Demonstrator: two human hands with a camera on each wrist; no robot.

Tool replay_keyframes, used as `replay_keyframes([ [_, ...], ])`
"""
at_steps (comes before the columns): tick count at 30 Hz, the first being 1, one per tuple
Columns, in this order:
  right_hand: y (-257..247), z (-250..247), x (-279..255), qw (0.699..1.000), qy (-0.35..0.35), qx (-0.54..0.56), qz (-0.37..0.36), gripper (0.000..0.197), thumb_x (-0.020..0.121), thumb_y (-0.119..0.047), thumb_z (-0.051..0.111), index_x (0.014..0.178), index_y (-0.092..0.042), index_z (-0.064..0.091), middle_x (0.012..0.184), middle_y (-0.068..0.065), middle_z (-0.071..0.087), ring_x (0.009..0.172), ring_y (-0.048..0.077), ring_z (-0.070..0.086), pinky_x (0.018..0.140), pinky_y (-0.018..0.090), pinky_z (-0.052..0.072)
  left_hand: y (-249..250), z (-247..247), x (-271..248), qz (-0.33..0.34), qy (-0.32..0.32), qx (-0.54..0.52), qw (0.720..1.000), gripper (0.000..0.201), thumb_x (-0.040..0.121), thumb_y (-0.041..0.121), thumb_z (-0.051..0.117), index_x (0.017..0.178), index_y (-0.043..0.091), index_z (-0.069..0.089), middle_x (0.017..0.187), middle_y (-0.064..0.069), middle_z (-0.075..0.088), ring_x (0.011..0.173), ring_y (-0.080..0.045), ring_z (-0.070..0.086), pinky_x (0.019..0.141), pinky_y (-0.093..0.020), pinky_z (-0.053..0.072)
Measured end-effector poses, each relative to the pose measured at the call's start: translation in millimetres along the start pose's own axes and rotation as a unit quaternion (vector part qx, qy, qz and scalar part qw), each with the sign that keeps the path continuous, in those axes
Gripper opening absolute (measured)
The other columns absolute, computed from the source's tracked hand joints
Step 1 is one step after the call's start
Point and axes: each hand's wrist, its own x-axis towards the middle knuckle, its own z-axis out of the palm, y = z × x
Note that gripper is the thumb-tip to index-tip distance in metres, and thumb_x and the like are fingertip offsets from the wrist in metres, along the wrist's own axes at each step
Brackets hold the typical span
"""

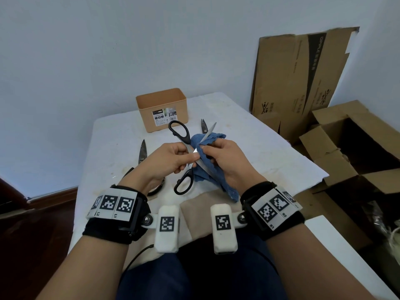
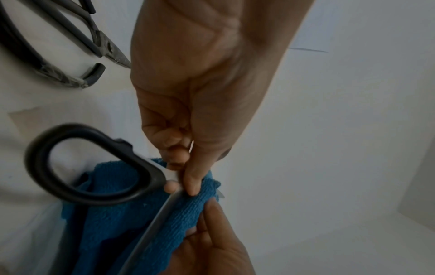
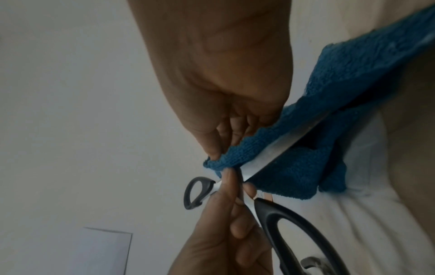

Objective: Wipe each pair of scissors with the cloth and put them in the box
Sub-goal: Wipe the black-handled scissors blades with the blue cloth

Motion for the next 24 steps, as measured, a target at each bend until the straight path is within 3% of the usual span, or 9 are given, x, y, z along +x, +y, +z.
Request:
replay_keyframes([
  [5,2.1,-0.5,-1.5,1.0,0.012,0.024,0.015,0.011,0.093,-0.001,0.057,0.085,-0.002,0.064,0.044,-0.01,0.053,0.039,0.0,0.047,0.042,0.013,0.039,-2.3,0.9,0.3,-0.004,-0.007,0.004,1.0,0.025,0.09,0.02,0.073,0.075,0.009,0.056,0.073,-0.009,0.064,0.052,-0.007,0.042,0.048,-0.016,0.035],
  [8,2.9,-2.0,-3.6,0.998,0.009,0.053,0.018,0.018,0.096,0.001,0.053,0.079,-0.003,0.059,0.038,-0.012,0.051,0.034,-0.001,0.047,0.038,0.012,0.038,-2.3,0.0,0.7,-0.006,-0.015,0.017,1.0,0.028,0.09,0.022,0.073,0.087,-0.004,0.061,0.077,-0.014,0.062,0.052,-0.009,0.042,0.05,-0.016,0.037],
  [12,3.9,-3.4,-2.8,0.993,0.036,0.105,0.025,0.012,0.095,-0.001,0.054,0.095,0.004,0.065,0.049,-0.001,0.061,0.043,0.008,0.056,0.043,0.017,0.045,-3.4,-1.2,-1.1,-0.011,-0.027,0.037,0.999,0.04,0.09,0.022,0.073,0.099,-0.015,0.06,0.07,-0.006,0.062,0.049,-0.008,0.043,0.053,-0.015,0.04],
  [17,8.5,-2.6,2.0,0.991,0.065,0.112,0.028,0.018,0.094,-0.006,0.056,0.104,0.004,0.068,0.088,0.022,0.071,0.075,0.029,0.068,0.068,0.036,0.057,-4.0,-4.1,-0.1,-0.011,-0.045,0.048,0.998,0.039,0.09,0.022,0.073,0.102,-0.013,0.062,0.077,-0.012,0.063,0.054,-0.01,0.046,0.054,-0.016,0.041],
  [21,9.9,-7.1,5.2,0.988,0.075,0.128,0.032,0.019,0.096,-0.004,0.053,0.106,0.001,0.068,0.082,0.015,0.071,0.07,0.023,0.067,0.06,0.03,0.054,-0.5,-4.4,-4.1,-0.011,-0.068,0.048,0.996,0.015,0.092,0.017,0.07,0.093,0.002,0.068,0.072,-0.005,0.065,0.051,-0.005,0.047,0.052,-0.014,0.042],
  [24,11.1,-7.4,6.1,0.986,0.078,0.14,0.033,0.02,0.096,-0.004,0.053,0.108,0.002,0.067,0.082,0.015,0.07,0.068,0.023,0.068,0.059,0.03,0.054,0.9,-4.0,-6.2,-0.007,-0.073,0.045,0.996,0.011,0.092,0.015,0.069,0.091,0.004,0.067,0.072,-0.004,0.064,0.05,-0.004,0.046,0.051,-0.014,0.042],
])
